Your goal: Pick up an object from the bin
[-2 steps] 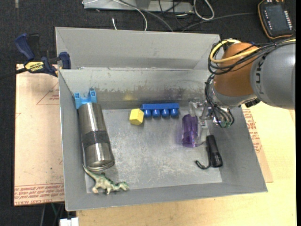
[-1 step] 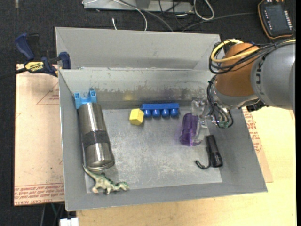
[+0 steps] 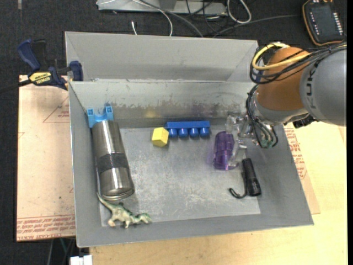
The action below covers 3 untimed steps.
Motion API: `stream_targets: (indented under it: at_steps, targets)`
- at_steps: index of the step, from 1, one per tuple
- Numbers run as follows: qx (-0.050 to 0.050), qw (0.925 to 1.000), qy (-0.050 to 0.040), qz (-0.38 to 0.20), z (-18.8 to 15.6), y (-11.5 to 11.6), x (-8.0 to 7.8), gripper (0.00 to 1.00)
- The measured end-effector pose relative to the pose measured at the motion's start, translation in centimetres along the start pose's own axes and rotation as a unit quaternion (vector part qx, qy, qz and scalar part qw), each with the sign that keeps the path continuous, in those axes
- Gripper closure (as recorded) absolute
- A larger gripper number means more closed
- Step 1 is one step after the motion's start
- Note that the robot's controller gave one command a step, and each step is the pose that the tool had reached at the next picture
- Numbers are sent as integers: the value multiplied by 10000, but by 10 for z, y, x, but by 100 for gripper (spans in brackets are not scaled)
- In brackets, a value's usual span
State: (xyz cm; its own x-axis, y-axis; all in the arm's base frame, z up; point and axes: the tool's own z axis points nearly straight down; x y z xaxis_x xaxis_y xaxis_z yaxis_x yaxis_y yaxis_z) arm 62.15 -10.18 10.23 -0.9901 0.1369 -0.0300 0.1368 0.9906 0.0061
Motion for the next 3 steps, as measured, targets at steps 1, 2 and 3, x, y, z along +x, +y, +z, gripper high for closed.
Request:
stream_targets:
  at_steps: [1, 2, 3]
  targets:
    - [-11, 9918, -54, 1273, 16, 34, 6, 0]
    - [6, 9999, -84, -91, 22, -6, 16, 0]
    - [-60, 9967, -101, 808, 21, 31, -2, 0]
